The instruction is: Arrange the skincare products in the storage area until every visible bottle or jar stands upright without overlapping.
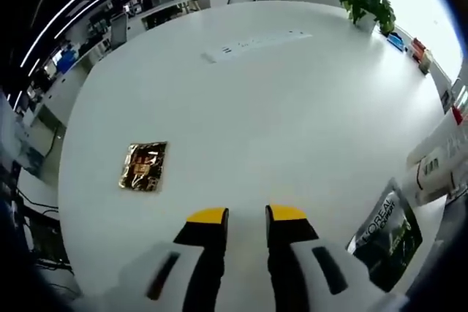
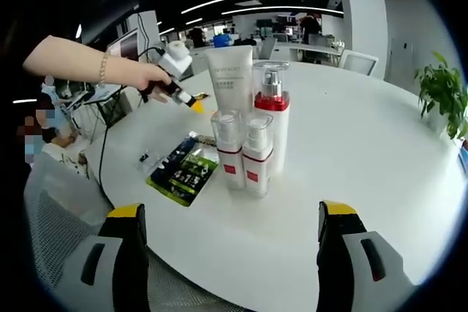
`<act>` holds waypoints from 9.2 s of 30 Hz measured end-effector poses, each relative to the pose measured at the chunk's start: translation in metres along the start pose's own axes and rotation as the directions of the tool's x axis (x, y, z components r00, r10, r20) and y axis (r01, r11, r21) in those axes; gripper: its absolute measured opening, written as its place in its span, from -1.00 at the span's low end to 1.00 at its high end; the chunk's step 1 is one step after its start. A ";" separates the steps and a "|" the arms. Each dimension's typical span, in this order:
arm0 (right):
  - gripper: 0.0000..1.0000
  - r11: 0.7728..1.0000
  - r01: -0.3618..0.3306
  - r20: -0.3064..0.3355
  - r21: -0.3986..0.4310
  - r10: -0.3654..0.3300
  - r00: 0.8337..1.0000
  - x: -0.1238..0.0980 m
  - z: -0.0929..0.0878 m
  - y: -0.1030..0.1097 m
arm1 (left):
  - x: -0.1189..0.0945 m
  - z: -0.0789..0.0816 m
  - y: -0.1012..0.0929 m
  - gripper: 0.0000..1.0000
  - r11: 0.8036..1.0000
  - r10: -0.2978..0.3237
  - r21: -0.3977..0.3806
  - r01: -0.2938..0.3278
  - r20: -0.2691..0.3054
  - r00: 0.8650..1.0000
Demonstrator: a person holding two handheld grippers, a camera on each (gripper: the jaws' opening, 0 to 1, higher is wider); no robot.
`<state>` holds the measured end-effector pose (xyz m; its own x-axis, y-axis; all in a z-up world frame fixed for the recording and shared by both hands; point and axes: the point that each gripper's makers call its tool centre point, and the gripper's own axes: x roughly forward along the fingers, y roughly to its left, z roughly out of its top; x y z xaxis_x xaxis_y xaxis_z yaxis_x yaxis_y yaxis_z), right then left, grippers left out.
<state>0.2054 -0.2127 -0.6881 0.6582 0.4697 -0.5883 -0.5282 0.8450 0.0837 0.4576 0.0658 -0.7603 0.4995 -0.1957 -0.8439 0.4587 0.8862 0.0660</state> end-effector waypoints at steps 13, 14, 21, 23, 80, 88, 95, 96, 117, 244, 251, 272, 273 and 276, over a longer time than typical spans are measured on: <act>0.95 1.000 -0.004 -0.008 0.001 0.004 1.000 0.001 -0.002 0.001 | -0.002 0.002 0.011 0.07 1.000 0.013 -0.022 -0.013 0.025 1.000; 0.95 1.000 -0.003 -0.011 0.002 0.003 1.000 0.001 -0.003 0.000 | -0.003 0.002 0.010 0.10 1.000 0.012 -0.018 -0.012 0.026 1.000; 0.95 1.000 -0.004 -0.017 0.002 0.004 1.000 0.002 -0.004 0.000 | -0.006 0.005 0.024 0.27 0.999 0.027 -0.021 -0.026 0.040 0.999; 0.95 1.000 -0.006 -0.020 0.003 0.006 1.000 0.002 -0.004 0.000 | -0.007 0.006 0.029 0.29 1.000 0.022 -0.019 -0.022 0.039 0.999; 0.94 0.998 0.039 -0.106 0.056 -0.032 0.994 0.006 -0.023 -0.010 | 0.024 0.022 0.105 0.40 0.997 -0.025 0.062 0.033 -0.131 0.991; 0.94 0.997 0.042 -0.117 0.062 -0.034 0.993 0.007 -0.026 -0.011 | 0.039 0.026 0.113 0.31 0.998 -0.018 0.056 0.025 -0.133 0.991; 0.94 0.997 0.042 -0.121 0.064 -0.034 0.992 0.007 -0.027 -0.011 | 0.038 0.026 0.108 0.23 0.998 -0.052 0.027 0.056 -0.127 0.991; 0.94 0.997 0.042 -0.122 0.065 -0.033 0.992 0.007 -0.027 -0.011 | 0.038 0.026 0.107 0.22 0.998 -0.052 0.030 0.056 -0.126 0.991; 0.94 0.997 0.039 -0.118 0.061 -0.032 0.992 0.007 -0.026 -0.010 | 0.029 0.025 0.101 -0.18 0.999 -0.047 0.005 0.048 -0.113 0.992; 0.28 0.970 -0.228 0.147 -0.079 0.238 0.960 -0.014 0.050 0.052 | -0.187 -0.066 -0.093 -0.17 0.992 -0.095 -0.055 0.109 0.217 0.972; 0.09 0.944 -0.320 0.195 -0.074 0.329 0.924 -0.007 0.070 0.070 | -0.196 -0.065 -0.110 -0.16 0.993 -0.116 -0.004 0.121 0.249 0.961; -0.33 0.851 -0.520 0.216 0.074 0.495 0.841 0.027 0.093 0.129 | -0.213 -0.082 -0.175 -0.16 0.991 -0.123 0.092 0.099 0.306 0.944; -0.35 0.846 -0.524 0.236 0.100 0.492 0.838 0.028 0.096 0.129 | -0.214 -0.081 -0.175 -0.16 0.991 -0.119 0.094 0.094 0.312 0.942; -0.40 0.840 -0.528 0.238 0.129 0.490 0.839 0.030 0.096 0.129 | -0.220 -0.080 -0.180 -0.16 0.991 -0.112 0.104 0.082 0.331 0.937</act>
<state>0.2083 -0.0650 -0.6176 0.4203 0.8690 -0.2612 -0.7215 0.4946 0.4846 0.2065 -0.0168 -0.6285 0.6597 -0.4214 -0.6222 0.5721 0.8185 0.0522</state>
